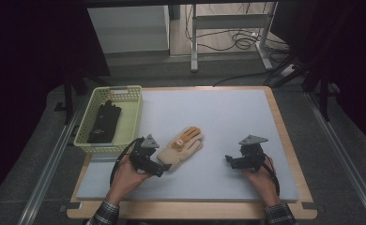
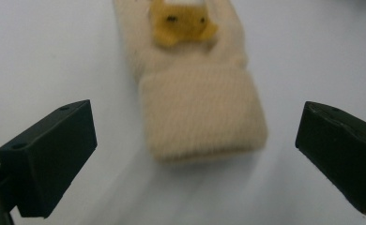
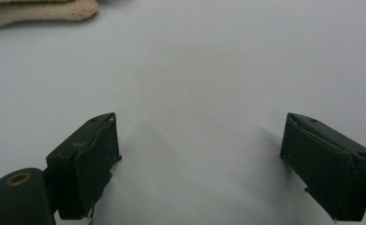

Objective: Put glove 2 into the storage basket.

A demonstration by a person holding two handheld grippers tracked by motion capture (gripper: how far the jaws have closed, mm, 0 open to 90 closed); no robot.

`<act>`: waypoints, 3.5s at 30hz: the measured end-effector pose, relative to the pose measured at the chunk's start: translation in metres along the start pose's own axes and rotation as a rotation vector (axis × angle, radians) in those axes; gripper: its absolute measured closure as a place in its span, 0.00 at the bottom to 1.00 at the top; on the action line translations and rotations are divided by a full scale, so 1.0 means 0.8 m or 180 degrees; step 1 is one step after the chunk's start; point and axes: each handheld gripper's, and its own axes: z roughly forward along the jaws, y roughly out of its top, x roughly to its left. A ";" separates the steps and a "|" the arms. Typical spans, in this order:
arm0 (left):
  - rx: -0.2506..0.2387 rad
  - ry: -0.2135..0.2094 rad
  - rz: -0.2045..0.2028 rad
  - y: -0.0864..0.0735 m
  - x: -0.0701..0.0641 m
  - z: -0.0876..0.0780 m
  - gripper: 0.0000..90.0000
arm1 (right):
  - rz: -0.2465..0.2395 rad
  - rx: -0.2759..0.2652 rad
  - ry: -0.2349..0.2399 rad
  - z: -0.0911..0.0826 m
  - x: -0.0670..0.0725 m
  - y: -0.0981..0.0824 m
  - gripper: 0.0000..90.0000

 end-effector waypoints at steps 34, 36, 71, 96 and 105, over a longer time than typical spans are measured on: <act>0.0643 -0.0055 0.0204 0.070 -0.002 0.102 0.37 | 0.0003 -0.0001 -0.0003 0.000 0.001 0.000 0.13; 0.0673 -0.0051 0.0212 0.071 -0.003 0.102 0.45 | -0.0003 -0.0001 -0.0007 0.000 0.001 0.000 0.13; 0.0384 0.0490 -0.0356 0.130 0.061 0.003 0.61 | -0.0011 -0.0003 -0.0011 0.000 0.001 0.000 0.13; 0.0230 0.1411 -0.1301 0.030 0.226 -0.097 0.59 | -0.0011 -0.0008 -0.0012 0.000 0.001 0.000 0.13; 0.0579 0.1420 -0.1422 0.017 0.249 -0.034 0.58 | -0.0010 -0.0010 -0.0013 0.000 0.001 0.000 0.13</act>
